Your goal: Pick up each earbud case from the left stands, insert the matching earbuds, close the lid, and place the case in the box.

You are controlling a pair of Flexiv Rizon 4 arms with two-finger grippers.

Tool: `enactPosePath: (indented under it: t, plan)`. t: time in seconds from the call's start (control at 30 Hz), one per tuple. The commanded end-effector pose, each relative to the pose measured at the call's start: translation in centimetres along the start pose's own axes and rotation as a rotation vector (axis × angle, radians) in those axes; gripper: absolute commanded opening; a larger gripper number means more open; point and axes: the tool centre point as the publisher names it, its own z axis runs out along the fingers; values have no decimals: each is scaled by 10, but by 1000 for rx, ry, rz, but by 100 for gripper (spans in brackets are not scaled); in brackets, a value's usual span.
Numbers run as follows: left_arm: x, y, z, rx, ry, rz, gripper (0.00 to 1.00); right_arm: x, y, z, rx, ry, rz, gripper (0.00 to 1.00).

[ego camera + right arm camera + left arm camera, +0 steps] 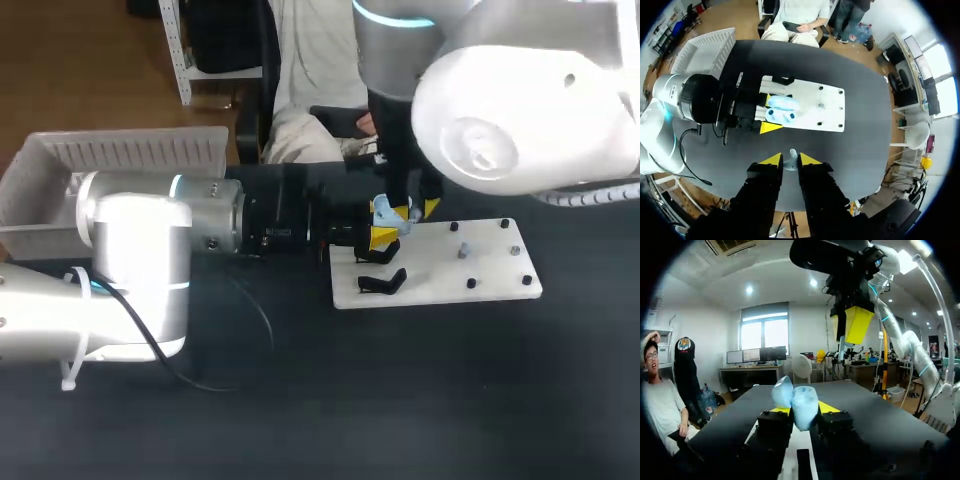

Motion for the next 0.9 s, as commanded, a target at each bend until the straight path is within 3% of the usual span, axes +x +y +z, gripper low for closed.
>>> enactPosePath:
  t: [0.03,0.37,0.4,0.63,0.77,0.9]
  plan:
    - [0,-2,1,-10,-2,4,0,-1,2,-1,10,2,3,0]
    - [0,-2,1,-10,-2,4,0,-1,2,-1,10,2,3,0]
    - [0,-2,1,-10,-2,4,0,-5,6,3,57,4,26,0]
    - [0,-2,1,-10,-2,4,0,-38,-2,1,-75,87,426,0]
    - [0,-2,1,-10,-2,4,0,-45,-2,9,-106,142,558,0]
    - [0,-2,1,-10,-2,4,0,-45,1,21,-86,194,606,0]
